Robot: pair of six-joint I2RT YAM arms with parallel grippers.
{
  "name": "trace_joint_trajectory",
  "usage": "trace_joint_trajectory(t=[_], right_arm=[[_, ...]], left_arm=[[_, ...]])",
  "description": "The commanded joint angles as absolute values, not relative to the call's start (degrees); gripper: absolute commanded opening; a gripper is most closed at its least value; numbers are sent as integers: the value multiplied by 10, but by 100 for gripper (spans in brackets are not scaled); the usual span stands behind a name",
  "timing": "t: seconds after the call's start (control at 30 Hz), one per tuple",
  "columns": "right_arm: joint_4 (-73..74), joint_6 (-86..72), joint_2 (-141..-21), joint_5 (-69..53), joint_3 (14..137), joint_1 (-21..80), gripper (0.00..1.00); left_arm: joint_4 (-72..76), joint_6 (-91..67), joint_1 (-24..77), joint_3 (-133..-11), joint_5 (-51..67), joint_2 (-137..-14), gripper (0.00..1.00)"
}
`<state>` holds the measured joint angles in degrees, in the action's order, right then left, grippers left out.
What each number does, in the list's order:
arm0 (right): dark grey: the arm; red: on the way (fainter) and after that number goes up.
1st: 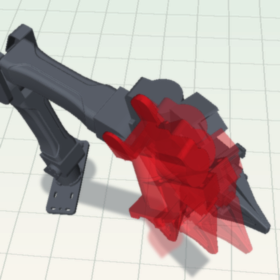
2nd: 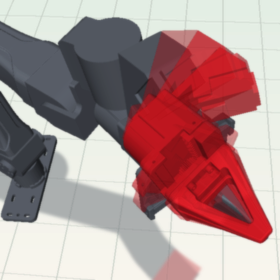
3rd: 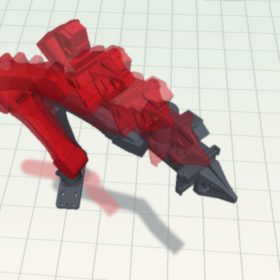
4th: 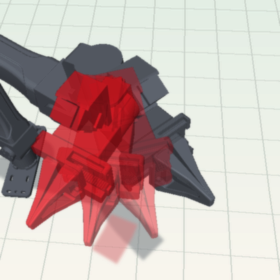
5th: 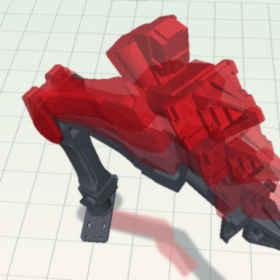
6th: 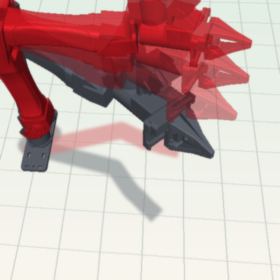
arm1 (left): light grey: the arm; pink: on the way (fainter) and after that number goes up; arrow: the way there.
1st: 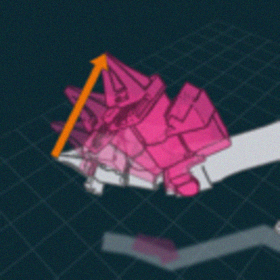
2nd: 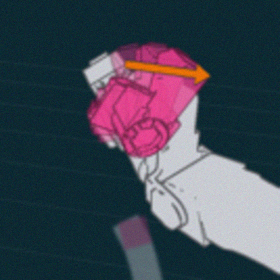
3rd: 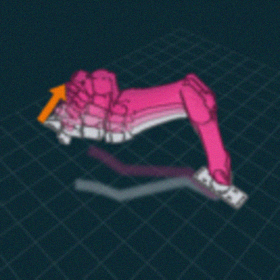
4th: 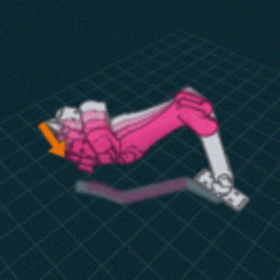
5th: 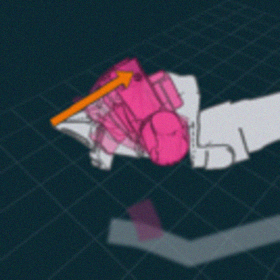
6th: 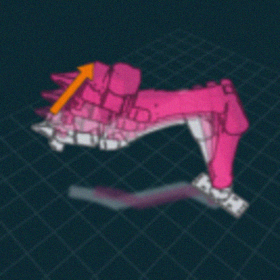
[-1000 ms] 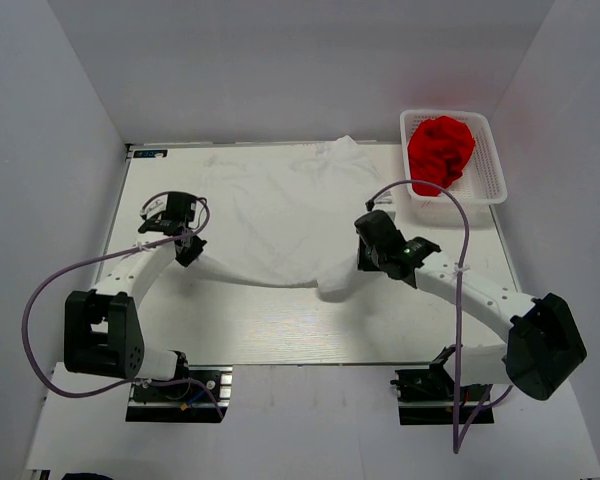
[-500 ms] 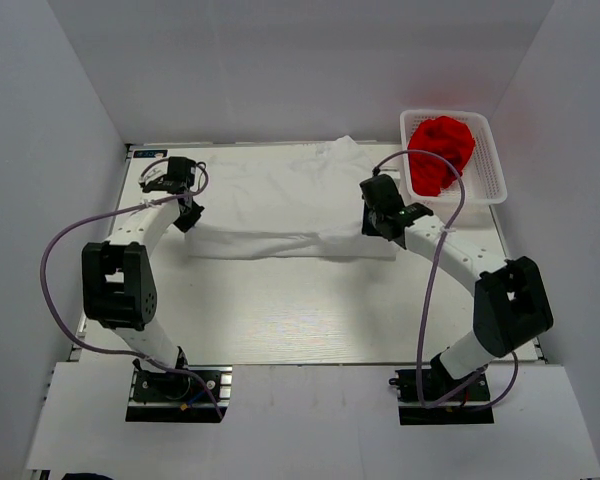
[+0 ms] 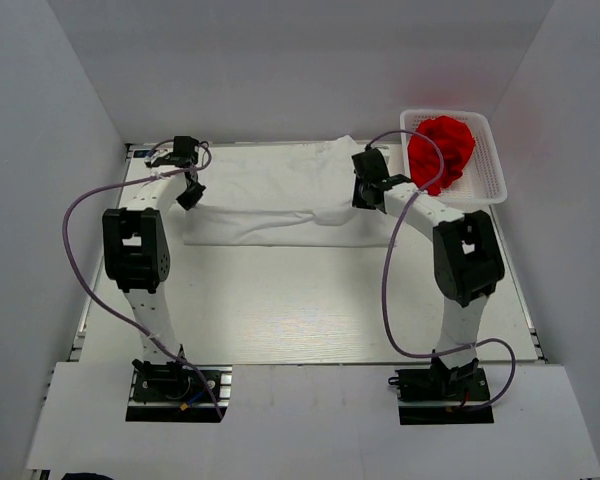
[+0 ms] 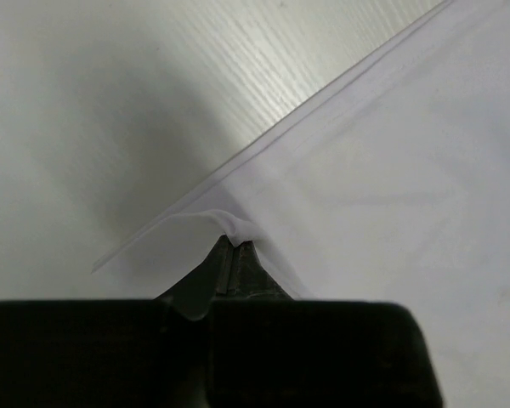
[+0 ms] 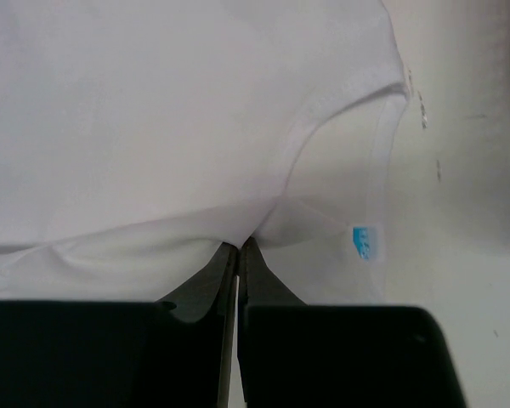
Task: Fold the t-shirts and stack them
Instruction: Fold the flattened tshirt in 1/3 of the way
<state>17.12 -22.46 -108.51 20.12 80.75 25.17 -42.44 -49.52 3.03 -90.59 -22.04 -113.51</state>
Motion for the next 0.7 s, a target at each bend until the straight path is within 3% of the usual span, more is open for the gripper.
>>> trace_joint_trajectory(t=[0.0, 0.03, 0.07, 0.1, 0.13, 0.17, 0.27, 0.4, 0.43, 0.67], right_arm=[[152, -255, -1147, 207, 869, 237, 0], [159, -264, -1159, 206, 908, 234, 5], [166, -268, -1182, 203, 921, 229, 13], [177, -266, -1184, 199, 932, 227, 36], [175, -260, -1186, 193, 944, 228, 48], [171, -253, -1181, 180, 940, 229, 56], [100, -206, -1133, 77, 870, 234, 90], [47, -196, -1100, 6, 791, 243, 90], [42, -195, -1094, -19, 780, 249, 90], [8, -206, -1103, -68, 733, 263, 90]], left_arm=[[-454, -501, 16, -974, -250, -1178, 0], [-460, -501, 16, -987, -250, -1189, 16], [-470, -501, 9, -1016, -240, -1200, 26], [-475, -496, 9, -1027, -233, -1214, 46], [-475, -486, 9, -1035, -233, -1215, 58], [-483, -486, 9, -1042, -228, -1215, 66], [-483, -478, 9, -1022, -216, -1193, 70], [-440, -463, 16, -942, -170, -1129, 71], [-418, -457, 16, -912, -155, -1116, 99], [-326, -418, 22, -802, -84, -1059, 99]])
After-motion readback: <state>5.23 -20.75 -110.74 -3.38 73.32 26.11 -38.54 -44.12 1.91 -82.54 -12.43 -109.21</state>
